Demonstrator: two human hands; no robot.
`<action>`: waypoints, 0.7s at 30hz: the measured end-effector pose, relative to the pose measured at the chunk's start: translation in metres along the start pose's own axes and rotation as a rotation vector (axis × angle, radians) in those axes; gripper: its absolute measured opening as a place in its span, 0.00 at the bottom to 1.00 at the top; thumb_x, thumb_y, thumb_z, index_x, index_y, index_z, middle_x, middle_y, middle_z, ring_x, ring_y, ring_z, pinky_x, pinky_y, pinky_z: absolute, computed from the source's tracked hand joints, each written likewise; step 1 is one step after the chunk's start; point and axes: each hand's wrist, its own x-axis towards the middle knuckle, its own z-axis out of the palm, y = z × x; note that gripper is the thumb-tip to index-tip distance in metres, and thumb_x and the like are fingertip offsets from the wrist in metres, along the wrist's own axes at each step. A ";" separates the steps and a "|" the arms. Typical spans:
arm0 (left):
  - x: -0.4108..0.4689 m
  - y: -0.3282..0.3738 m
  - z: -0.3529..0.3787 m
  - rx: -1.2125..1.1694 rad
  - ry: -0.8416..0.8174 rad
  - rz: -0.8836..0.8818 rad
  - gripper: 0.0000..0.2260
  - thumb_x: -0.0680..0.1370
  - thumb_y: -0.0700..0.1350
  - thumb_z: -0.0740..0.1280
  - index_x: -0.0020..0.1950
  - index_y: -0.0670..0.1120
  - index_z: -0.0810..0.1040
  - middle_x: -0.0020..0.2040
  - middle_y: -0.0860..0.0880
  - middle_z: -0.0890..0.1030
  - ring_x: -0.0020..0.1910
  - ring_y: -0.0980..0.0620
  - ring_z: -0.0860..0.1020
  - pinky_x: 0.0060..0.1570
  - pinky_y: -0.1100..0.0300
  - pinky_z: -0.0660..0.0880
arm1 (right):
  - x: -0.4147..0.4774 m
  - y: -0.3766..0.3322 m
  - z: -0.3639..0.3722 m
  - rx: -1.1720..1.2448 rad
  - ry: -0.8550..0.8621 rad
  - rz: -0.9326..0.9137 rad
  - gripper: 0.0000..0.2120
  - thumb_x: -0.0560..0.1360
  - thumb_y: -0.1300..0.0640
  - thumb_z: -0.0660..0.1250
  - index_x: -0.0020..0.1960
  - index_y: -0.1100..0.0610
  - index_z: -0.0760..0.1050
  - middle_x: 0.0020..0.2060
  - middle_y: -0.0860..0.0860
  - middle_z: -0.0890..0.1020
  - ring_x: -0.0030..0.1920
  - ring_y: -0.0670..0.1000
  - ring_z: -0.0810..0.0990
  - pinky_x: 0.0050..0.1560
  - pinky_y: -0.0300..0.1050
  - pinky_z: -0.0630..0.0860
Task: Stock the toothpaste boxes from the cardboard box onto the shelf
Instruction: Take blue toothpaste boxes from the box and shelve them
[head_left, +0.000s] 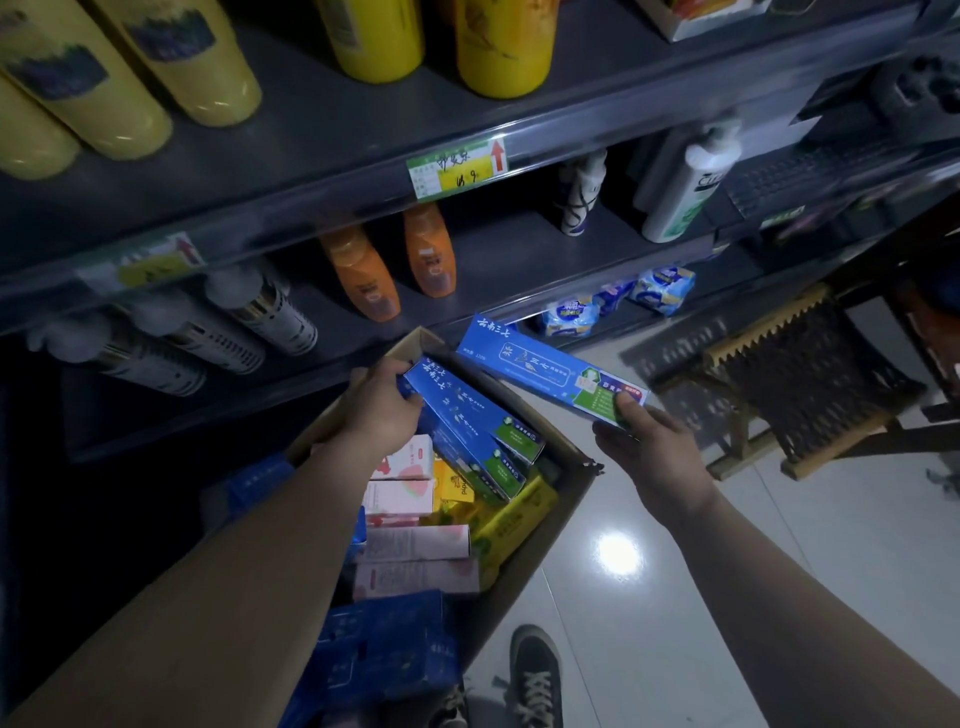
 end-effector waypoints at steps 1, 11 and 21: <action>0.000 0.000 -0.001 -0.036 0.000 0.013 0.17 0.77 0.44 0.67 0.65 0.50 0.72 0.61 0.42 0.68 0.54 0.40 0.76 0.52 0.53 0.75 | 0.000 0.000 0.000 -0.003 -0.001 0.007 0.06 0.78 0.57 0.65 0.49 0.60 0.77 0.44 0.58 0.82 0.45 0.55 0.81 0.51 0.44 0.81; -0.004 -0.006 -0.019 -0.084 -0.192 0.075 0.28 0.74 0.55 0.71 0.72 0.54 0.66 0.66 0.50 0.63 0.53 0.52 0.72 0.52 0.57 0.73 | -0.010 -0.001 0.004 -0.003 -0.014 0.015 0.07 0.78 0.56 0.65 0.49 0.60 0.77 0.45 0.58 0.82 0.48 0.57 0.80 0.51 0.45 0.81; -0.056 -0.008 -0.054 -0.386 -0.084 0.046 0.10 0.73 0.52 0.72 0.46 0.53 0.73 0.48 0.48 0.79 0.47 0.46 0.80 0.49 0.48 0.78 | -0.041 -0.018 0.007 -0.040 -0.031 -0.037 0.07 0.78 0.56 0.66 0.49 0.60 0.78 0.45 0.58 0.81 0.43 0.54 0.80 0.49 0.46 0.80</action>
